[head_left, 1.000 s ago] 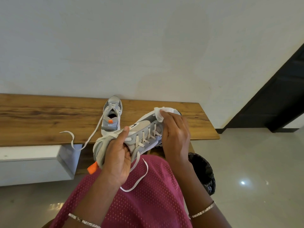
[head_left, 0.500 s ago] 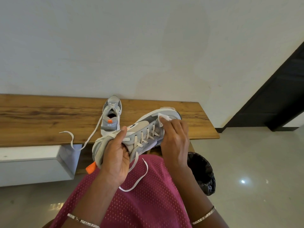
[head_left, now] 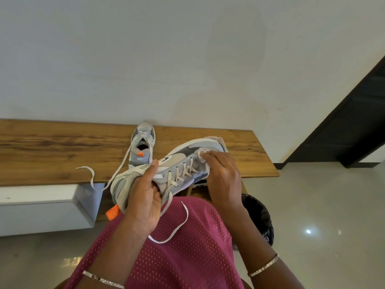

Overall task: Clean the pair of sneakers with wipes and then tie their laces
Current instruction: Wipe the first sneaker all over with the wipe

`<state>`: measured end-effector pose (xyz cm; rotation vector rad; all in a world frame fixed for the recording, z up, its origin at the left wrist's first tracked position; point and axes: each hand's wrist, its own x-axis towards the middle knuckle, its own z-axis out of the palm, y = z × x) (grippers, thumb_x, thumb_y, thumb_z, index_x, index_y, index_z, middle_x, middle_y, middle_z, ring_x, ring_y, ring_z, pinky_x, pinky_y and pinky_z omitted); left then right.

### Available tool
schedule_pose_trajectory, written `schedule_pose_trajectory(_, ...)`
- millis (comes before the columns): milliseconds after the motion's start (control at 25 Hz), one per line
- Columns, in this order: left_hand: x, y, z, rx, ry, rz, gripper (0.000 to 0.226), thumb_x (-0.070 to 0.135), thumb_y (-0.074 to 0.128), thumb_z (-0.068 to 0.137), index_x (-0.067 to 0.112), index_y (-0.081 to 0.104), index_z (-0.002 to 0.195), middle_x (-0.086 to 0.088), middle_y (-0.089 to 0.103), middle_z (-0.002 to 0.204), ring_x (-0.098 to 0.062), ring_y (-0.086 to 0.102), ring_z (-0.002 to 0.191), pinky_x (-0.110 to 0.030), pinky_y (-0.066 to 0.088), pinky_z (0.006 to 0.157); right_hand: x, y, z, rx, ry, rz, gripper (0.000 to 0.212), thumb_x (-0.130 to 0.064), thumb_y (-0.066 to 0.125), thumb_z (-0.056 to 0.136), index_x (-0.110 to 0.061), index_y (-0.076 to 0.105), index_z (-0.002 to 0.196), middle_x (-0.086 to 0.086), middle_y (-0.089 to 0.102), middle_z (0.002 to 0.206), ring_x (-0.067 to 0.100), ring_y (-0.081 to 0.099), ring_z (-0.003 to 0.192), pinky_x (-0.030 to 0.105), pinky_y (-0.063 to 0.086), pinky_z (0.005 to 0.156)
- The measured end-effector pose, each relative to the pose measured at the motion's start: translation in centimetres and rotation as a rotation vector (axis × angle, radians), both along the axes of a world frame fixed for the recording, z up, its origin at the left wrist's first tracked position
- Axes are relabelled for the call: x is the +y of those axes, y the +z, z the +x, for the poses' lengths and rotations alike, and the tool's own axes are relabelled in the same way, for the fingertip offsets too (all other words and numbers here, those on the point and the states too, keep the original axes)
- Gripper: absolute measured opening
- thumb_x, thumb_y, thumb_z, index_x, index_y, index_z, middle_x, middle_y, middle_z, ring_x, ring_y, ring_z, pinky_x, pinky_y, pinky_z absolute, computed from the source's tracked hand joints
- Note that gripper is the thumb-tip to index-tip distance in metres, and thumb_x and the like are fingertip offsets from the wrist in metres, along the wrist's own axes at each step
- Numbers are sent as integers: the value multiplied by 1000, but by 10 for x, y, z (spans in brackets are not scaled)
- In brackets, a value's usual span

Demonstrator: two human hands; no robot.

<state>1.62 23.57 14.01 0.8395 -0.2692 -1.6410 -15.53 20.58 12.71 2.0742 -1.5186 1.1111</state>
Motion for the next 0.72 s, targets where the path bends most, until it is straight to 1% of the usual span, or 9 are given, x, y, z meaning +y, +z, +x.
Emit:
schedule_pose_trajectory(40,0,0,1,-2,3,7,49,33,59,95,2,57,134,-22,67,125,-34,66,117,-49,48,106,-4,1,-6,-8,-48,-7,21,-6,63,86,0,73,103,13,72,102,29,67,96,38,61,72)
schedule_pose_trajectory(120,-2,0,1,-12,11,6,45,32,55,98,2,58,132,-21,69,123,-31,68,114,-46,53,100,-9,4,-12,-67,-147,-18,24,6,73,79,0,73,102,13,72,100,29,65,93,37,60,70)
schedule_pose_trajectory(200,-3,2,0,-11,23,10,44,31,55,99,2,59,131,-21,69,122,-30,68,114,-45,52,103,-6,1,-5,-75,-141,19,30,13,74,73,-1,74,100,12,72,97,28,65,92,36,59,68)
schedule_pose_trajectory(280,-3,2,2,-30,41,18,43,31,54,99,2,60,130,-20,71,120,-29,69,113,-44,52,102,4,-10,7,-22,-108,104,37,18,75,68,-2,74,100,10,72,97,27,65,91,34,60,66)
schedule_pose_trajectory(360,-3,-3,4,-23,49,32,44,31,57,98,2,59,132,-20,70,122,-31,67,116,-47,49,106,9,-15,12,-10,-108,151,39,16,79,66,-2,75,101,10,72,96,26,65,90,32,59,65)
schedule_pose_trajectory(480,-4,-5,2,37,21,26,51,31,63,95,1,56,135,-23,65,128,-36,63,121,-52,41,111,-2,-3,10,-79,-155,98,33,8,80,72,-1,74,103,12,72,99,29,65,91,34,58,68)
schedule_pose_trajectory(600,-5,-4,-2,6,25,27,43,27,57,98,1,58,132,-21,69,123,-32,66,117,-50,43,110,-10,10,16,-136,-87,30,24,4,72,81,-1,74,103,12,72,102,28,65,95,35,57,77)
schedule_pose_trajectory(680,-3,-2,-3,-11,30,27,40,26,57,98,2,61,130,-20,70,121,-30,67,115,-49,45,109,-8,9,22,-109,-4,20,22,5,68,83,0,73,103,13,72,102,27,65,97,31,53,83)
schedule_pose_trajectory(720,-3,-3,-2,-12,26,34,40,27,57,98,2,61,129,-20,71,120,-30,68,114,-48,45,109,-6,7,21,-87,12,27,22,4,70,82,0,73,103,13,72,102,27,65,98,31,53,84)
